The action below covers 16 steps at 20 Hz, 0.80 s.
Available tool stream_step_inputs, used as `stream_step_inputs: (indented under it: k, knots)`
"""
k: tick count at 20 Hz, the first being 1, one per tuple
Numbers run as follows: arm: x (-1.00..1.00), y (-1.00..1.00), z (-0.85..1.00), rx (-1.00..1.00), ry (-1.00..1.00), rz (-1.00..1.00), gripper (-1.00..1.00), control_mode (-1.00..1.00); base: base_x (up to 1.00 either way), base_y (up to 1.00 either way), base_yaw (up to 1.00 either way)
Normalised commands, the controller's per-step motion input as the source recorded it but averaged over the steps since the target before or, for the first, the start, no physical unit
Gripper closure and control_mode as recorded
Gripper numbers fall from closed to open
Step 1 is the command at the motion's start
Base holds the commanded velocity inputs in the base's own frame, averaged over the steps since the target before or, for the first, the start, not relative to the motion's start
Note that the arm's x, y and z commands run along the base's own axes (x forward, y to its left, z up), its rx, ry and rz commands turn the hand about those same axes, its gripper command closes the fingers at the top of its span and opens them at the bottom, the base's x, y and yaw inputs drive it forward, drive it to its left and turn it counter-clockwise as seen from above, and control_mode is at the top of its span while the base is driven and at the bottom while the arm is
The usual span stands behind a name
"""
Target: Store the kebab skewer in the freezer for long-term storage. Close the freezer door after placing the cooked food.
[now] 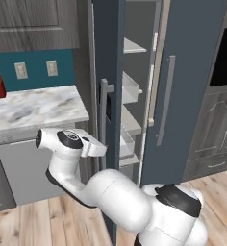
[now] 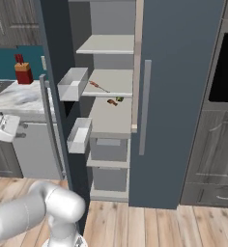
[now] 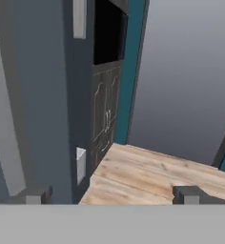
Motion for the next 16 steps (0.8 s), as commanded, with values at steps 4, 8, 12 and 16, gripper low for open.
stream_step_inputs:
  k: [4,8,12,16]
  knots:
    - [0.47,0.00,0.00,-0.18,-0.10,-0.01,-1.00,-1.00,0.00,0.00,0.00]
    - [0.45,-0.17,0.00,-0.01,0.15,-0.01,-1.00,-1.00,0.00,0.00,0.00]
    - [0.53,-0.26,0.00,0.00,0.17,-0.02,-1.00,-1.00,0.00,0.00,0.00]
    - [0.49,-0.05,0.00,0.00,0.04,-0.02,-1.00,-1.00,0.00,0.00,0.00]
